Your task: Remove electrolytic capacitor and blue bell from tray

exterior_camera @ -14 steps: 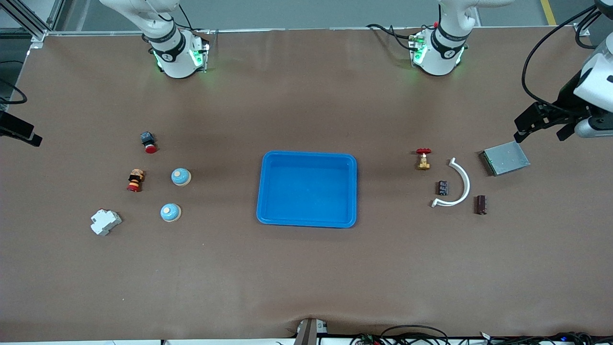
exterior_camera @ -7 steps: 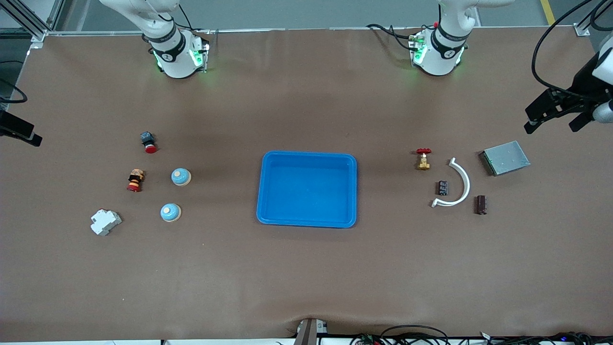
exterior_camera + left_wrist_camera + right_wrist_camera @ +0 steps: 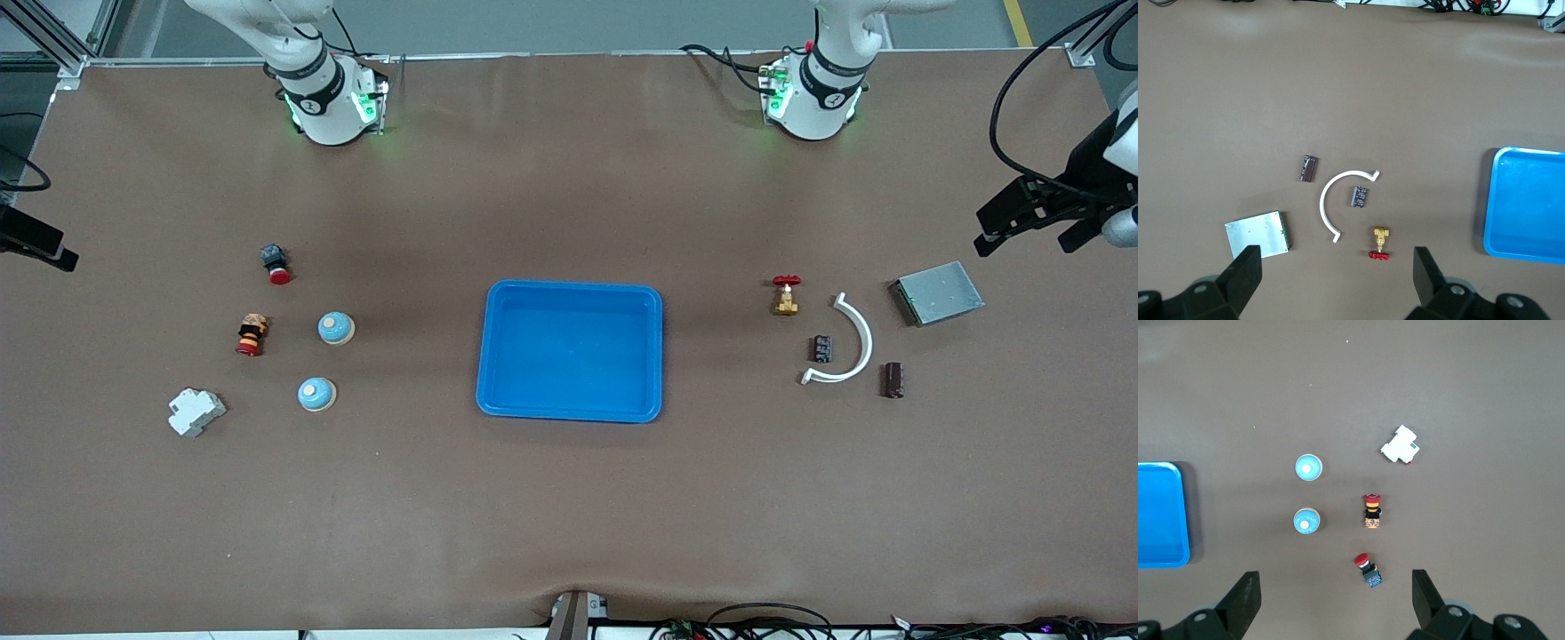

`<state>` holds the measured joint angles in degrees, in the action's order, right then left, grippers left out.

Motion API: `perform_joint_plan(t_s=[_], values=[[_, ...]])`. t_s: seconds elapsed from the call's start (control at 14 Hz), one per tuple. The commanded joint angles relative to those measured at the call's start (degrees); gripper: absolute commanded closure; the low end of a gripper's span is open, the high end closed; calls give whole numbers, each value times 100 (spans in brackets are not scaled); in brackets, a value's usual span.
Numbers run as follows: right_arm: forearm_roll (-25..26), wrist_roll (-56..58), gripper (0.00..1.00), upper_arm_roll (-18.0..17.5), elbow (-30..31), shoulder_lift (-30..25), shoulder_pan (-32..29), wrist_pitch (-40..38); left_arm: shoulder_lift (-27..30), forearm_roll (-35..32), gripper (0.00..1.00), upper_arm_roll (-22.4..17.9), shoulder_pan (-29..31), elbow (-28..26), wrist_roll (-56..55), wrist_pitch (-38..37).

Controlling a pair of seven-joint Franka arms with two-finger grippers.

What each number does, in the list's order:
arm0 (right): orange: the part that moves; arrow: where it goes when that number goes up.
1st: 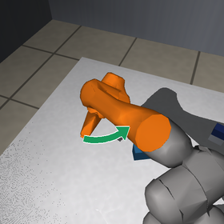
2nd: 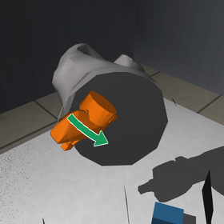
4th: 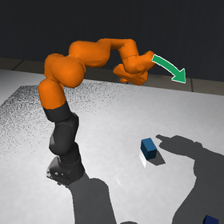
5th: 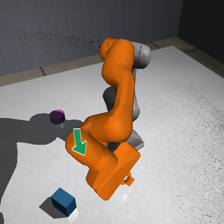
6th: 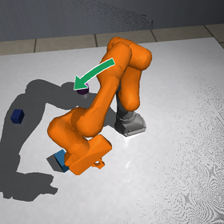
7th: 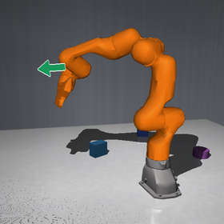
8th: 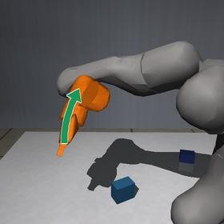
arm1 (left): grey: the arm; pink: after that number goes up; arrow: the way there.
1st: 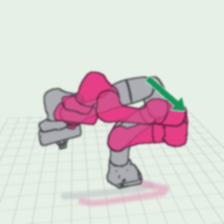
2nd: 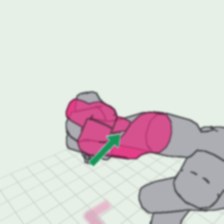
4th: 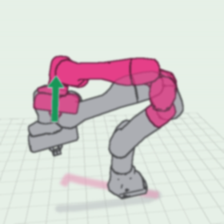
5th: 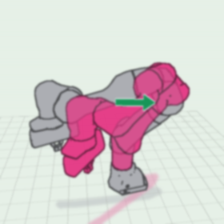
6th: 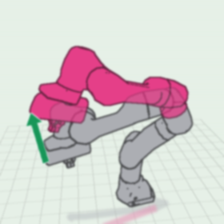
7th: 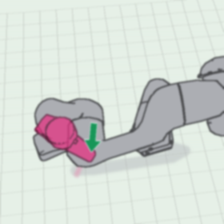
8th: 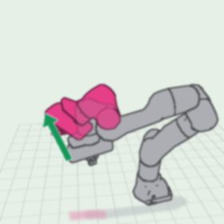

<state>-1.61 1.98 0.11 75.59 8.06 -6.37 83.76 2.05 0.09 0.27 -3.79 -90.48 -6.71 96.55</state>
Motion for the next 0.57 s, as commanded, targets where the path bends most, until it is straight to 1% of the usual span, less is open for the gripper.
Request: perform_joint_plan(t_s=[0.0,0.29,0.5], values=[[-23,75,0,-72,87,-147,-83,8,-55,-27,0,70,63,145,108,-162],[-50,66,0,-72,87,-147,-83,17,-99,-1,0,87,-7,163,55,-163],[-59,66,0,-72,87,-147,-83,17,-135,34,0,78,63,198,99,-154]])
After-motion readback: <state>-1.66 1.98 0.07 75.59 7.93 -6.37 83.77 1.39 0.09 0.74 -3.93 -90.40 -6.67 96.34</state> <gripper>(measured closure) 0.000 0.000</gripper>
